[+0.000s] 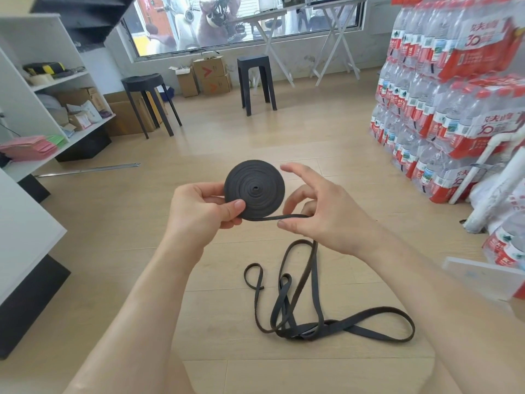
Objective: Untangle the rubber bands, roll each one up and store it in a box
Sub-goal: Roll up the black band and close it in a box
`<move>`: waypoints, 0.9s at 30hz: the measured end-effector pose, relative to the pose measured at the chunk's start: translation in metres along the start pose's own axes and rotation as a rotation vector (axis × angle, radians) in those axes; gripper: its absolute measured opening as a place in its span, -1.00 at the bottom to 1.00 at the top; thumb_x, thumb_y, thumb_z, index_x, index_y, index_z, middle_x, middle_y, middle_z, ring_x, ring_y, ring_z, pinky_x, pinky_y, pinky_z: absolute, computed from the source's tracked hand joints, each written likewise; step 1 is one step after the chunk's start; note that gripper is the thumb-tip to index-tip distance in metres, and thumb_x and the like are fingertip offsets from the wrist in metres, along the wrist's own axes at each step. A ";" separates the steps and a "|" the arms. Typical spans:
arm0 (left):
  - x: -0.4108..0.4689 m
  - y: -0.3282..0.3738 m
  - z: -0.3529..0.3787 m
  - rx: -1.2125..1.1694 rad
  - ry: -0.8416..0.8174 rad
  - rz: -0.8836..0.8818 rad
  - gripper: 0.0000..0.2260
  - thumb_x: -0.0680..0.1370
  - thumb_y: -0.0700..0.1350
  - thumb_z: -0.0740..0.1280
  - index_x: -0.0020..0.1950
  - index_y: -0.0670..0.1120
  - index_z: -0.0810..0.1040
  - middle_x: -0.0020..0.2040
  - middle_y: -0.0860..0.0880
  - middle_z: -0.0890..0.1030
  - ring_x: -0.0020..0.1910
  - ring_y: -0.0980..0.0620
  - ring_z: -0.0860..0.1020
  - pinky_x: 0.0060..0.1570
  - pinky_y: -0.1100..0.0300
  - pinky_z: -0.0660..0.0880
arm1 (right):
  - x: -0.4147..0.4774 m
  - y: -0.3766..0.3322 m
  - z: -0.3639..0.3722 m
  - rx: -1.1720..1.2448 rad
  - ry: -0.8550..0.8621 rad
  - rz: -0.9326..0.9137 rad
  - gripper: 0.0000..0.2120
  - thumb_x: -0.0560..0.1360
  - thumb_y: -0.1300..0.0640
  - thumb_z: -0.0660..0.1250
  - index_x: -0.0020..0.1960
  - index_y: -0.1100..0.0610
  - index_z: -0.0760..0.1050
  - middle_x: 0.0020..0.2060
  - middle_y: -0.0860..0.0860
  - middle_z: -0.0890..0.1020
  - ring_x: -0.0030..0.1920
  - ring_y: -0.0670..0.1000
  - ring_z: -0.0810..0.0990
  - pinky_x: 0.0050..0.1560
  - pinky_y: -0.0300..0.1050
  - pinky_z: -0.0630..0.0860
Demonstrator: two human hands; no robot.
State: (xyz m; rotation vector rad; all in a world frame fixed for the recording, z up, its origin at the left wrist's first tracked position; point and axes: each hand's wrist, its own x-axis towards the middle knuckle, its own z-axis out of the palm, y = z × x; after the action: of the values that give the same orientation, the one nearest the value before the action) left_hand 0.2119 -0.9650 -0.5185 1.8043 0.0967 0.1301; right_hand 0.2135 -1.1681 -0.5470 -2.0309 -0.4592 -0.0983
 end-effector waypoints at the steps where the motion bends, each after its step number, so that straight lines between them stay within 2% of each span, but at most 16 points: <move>1: 0.000 0.000 -0.001 0.002 0.003 -0.016 -0.80 0.39 -0.36 0.46 -0.03 -0.17 0.61 -0.41 -0.08 0.65 -0.47 0.04 0.58 -0.31 0.19 0.58 | 0.000 0.001 -0.001 -0.035 0.010 -0.032 -0.26 0.39 0.16 0.52 0.45 -0.16 0.27 -0.15 -0.10 0.63 -0.41 -0.11 0.52 -0.17 -0.29 0.47; 5: 0.000 0.000 0.000 0.013 -0.018 -0.053 -0.81 0.40 -0.37 0.45 -0.06 -0.15 0.61 -0.38 -0.09 0.66 -0.45 0.03 0.59 -0.22 0.12 0.61 | 0.001 0.002 0.000 -0.165 0.028 -0.162 -0.37 0.44 0.15 0.47 0.45 -0.04 0.35 -0.04 -0.11 0.59 -0.38 -0.14 0.47 -0.20 -0.38 0.35; 8: 0.001 0.000 -0.002 0.018 -0.037 -0.085 -0.81 0.41 -0.37 0.44 -0.06 -0.13 0.61 -0.37 -0.08 0.67 -0.44 0.03 0.60 -0.23 0.15 0.60 | 0.002 -0.001 0.001 -0.213 0.032 -0.216 -0.41 0.45 0.19 0.46 0.44 0.09 0.38 0.00 -0.09 0.55 -0.20 -0.35 0.49 -0.13 -0.46 0.32; 11: 0.002 0.000 -0.005 0.028 -0.062 -0.125 -0.82 0.42 -0.37 0.42 -0.10 -0.11 0.62 -0.38 -0.06 0.66 -0.44 0.05 0.59 -0.28 0.23 0.58 | 0.002 -0.003 0.002 -0.260 0.044 -0.260 -0.41 0.45 0.19 0.46 0.43 0.15 0.38 0.06 -0.11 0.52 -0.13 -0.46 0.44 -0.03 -0.56 0.26; 12: 0.002 0.000 -0.006 0.030 -0.074 -0.143 -0.83 0.43 -0.36 0.42 -0.10 -0.12 0.62 -0.38 -0.07 0.66 -0.44 0.05 0.59 -0.30 0.24 0.58 | 0.002 -0.004 0.003 -0.264 0.047 -0.263 -0.39 0.45 0.19 0.46 0.45 0.15 0.35 0.13 -0.09 0.52 -0.11 -0.44 0.45 0.00 -0.58 0.23; 14: 0.004 -0.002 -0.009 0.029 -0.114 -0.192 -0.85 0.44 -0.35 0.41 -0.05 -0.16 0.63 -0.33 -0.11 0.65 -0.44 0.05 0.58 -0.35 0.27 0.57 | 0.002 -0.008 0.003 -0.256 0.042 -0.244 -0.33 0.44 0.18 0.48 0.48 0.15 0.30 0.21 -0.08 0.54 -0.05 -0.28 0.50 0.02 -0.60 0.22; 15: 0.004 -0.003 -0.010 0.031 -0.144 -0.219 -0.85 0.44 -0.34 0.40 -0.02 -0.19 0.63 -0.31 -0.13 0.64 -0.45 0.06 0.57 -0.36 0.27 0.55 | 0.001 -0.010 0.004 -0.240 0.027 -0.229 -0.33 0.43 0.19 0.48 0.48 0.15 0.31 0.14 -0.14 0.57 -0.07 -0.24 0.52 -0.01 -0.60 0.25; 17: 0.005 -0.005 -0.014 0.050 -0.206 -0.265 -0.85 0.45 -0.32 0.39 0.00 -0.21 0.64 -0.27 -0.14 0.63 -0.45 0.08 0.56 -0.35 0.28 0.53 | 0.000 -0.012 0.004 -0.214 -0.021 -0.211 -0.39 0.43 0.22 0.49 0.43 0.15 0.38 -0.04 -0.28 0.55 -0.22 -0.35 0.50 -0.10 -0.58 0.29; 19: 0.005 -0.008 -0.016 0.076 -0.255 -0.275 -0.87 0.47 -0.27 0.39 -0.01 -0.19 0.66 -0.24 -0.14 0.63 -0.42 0.09 0.55 -0.29 0.27 0.53 | 0.000 -0.011 0.004 -0.198 -0.031 -0.163 -0.45 0.42 0.20 0.50 0.38 0.13 0.46 -0.21 -0.25 0.59 -0.31 -0.39 0.47 -0.16 -0.56 0.30; 21: 0.003 -0.008 -0.015 0.109 -0.268 -0.241 -0.87 0.49 -0.20 0.40 0.01 -0.14 0.67 -0.21 -0.10 0.65 -0.34 0.09 0.55 -0.19 0.24 0.54 | 0.001 -0.009 0.002 -0.155 -0.008 -0.076 -0.47 0.41 0.16 0.51 0.36 0.06 0.48 -0.40 -0.11 0.60 -0.41 -0.26 0.49 -0.23 -0.47 0.34; 22: 0.002 -0.008 -0.012 0.135 -0.261 -0.208 -0.84 0.50 -0.15 0.40 0.06 -0.12 0.66 -0.18 -0.07 0.66 -0.29 0.08 0.56 -0.12 0.20 0.55 | 0.002 -0.008 0.001 -0.125 0.002 -0.037 -0.47 0.41 0.15 0.51 0.35 0.04 0.49 -0.38 -0.05 0.64 -0.43 -0.25 0.50 -0.22 -0.45 0.35; 25: 0.000 -0.009 -0.003 0.216 -0.192 -0.050 -0.57 0.46 0.04 0.43 0.30 0.02 0.49 0.00 0.08 0.65 -0.10 0.10 0.62 0.02 0.15 0.56 | 0.003 -0.004 0.000 -0.013 0.024 0.047 -0.45 0.39 0.17 0.53 0.35 0.07 0.48 -0.01 0.05 0.70 -0.38 -0.35 0.55 0.01 -0.26 0.48; 27: -0.003 -0.010 0.001 0.297 -0.162 0.127 -0.45 0.39 0.08 0.47 0.35 0.17 0.40 0.13 0.19 0.55 0.03 0.16 0.56 0.00 0.22 0.53 | 0.005 -0.001 0.000 0.034 0.046 0.117 -0.46 0.39 0.16 0.53 0.33 0.07 0.49 0.13 0.00 0.65 -0.40 -0.24 0.59 0.00 -0.20 0.55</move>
State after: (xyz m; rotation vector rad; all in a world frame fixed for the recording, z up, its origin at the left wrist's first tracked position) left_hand 0.2090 -0.9637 -0.5285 2.1102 -0.1197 0.0614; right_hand 0.2180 -1.1661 -0.5449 -2.0135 -0.3101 -0.0652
